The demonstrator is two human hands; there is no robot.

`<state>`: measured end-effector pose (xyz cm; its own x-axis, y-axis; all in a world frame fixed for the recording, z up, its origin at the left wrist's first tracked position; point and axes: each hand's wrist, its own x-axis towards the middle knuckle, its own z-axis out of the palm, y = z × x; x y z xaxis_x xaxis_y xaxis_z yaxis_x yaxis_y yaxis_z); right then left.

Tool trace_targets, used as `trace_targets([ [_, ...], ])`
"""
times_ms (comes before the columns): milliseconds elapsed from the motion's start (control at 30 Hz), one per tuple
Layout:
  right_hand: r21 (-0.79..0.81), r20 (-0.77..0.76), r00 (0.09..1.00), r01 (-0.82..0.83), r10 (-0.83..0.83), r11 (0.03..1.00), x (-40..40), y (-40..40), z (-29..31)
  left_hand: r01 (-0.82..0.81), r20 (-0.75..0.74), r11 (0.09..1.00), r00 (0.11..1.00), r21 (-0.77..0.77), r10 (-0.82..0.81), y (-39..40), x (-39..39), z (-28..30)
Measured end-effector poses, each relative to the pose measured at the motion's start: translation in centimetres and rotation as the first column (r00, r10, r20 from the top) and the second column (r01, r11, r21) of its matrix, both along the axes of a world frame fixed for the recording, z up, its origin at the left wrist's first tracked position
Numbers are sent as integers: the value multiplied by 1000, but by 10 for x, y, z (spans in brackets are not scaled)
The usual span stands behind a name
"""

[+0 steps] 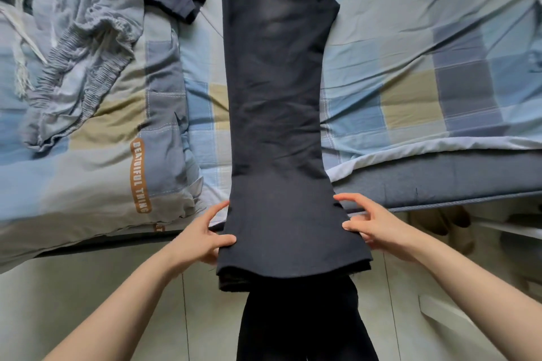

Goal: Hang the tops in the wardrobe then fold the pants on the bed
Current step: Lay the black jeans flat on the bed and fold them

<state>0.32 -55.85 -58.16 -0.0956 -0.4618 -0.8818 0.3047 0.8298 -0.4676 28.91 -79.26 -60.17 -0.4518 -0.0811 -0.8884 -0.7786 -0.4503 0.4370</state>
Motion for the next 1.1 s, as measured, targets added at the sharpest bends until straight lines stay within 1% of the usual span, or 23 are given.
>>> trace_targets([
  [100,-34,-38,996,83,-84,996,-42,-40,26,9,-80,998,997,66,-3,-56,-32,33],
  [133,-53,-33,991,127,-129,990,-55,-56,33,-16,-110,997,994,79,25,-75,-46,40],
  [200,-128,19,967,254,-254,959,-88,-101,43,-116,-201,991,971,67,128,-120,-89,51],
  [233,-181,66,936,352,-345,919,-107,-125,43,-213,-249,975,943,65,222,-142,-113,53],
  [267,-231,128,877,481,-463,846,-127,-149,41,-331,-281,942,900,57,334,-163,-139,51],
  [300,-261,179,788,615,-589,744,-145,-170,35,-470,-293,881,836,51,463,-183,-163,48],
  [333,-269,191,693,718,-695,642,-162,-191,26,-593,-295,805,770,0,566,-199,-186,43],
  [367,-261,155,621,776,-768,575,-176,-207,12,-672,-287,737,722,-76,629,-210,-204,31],
  [400,-231,63,607,781,-792,580,-183,-217,-3,-678,-259,713,732,-180,630,-213,-215,18],
  [433,-157,-53,647,747,-760,646,-185,-221,-20,-609,-180,737,792,-293,583,-207,-220,-2],
  [467,-60,-140,712,688,-688,723,-180,-219,-38,-502,-77,785,856,-363,511,-196,-218,-22],
  [500,36,-168,793,598,-585,800,-171,-215,-55,-395,14,844,904,-363,428,-180,-212,-43],
  [533,104,-146,861,503,-487,858,-159,-210,-69,-306,76,890,934,-337,350,-163,-205,-60],
  [567,144,-98,906,422,-412,895,-149,-207,-82,-255,113,910,946,-326,305,-148,-200,-78],
  [600,155,-57,932,362,-358,919,-138,-202,-91,-242,123,905,946,-351,300,-136,-193,-88],
  [633,149,-37,941,337,-336,929,-131,-200,-98,-253,109,884,942,-393,318,-128,-188,-96],
  [733,114,-77,934,355,-348,928,-127,-199,-113,-290,71,825,927,-484,368,-128,-181,-110],
  [833,32,-164,948,282,-274,959,-129,-203,-121,-308,-2,814,936,-492,353,-138,-184,-115],
  [933,-68,-214,946,232,-242,970,-130,-208,-120,-369,-52,815,920,-447,388,-147,-189,-118],
  [1000,-140,-272,927,228,-259,963,-132,-210,-116,-400,-46,824,907,-400,418,-148,-189,-119],
  [1067,-233,-348,883,245,-316,941,-131,-210,-115,-459,-79,820,883,-343,462,-146,-188,-118],
  [1100,-261,-412,847,244,-336,934,-130,-210,-116,-497,-112,811,866,-307,488,-144,-187,-115],
])
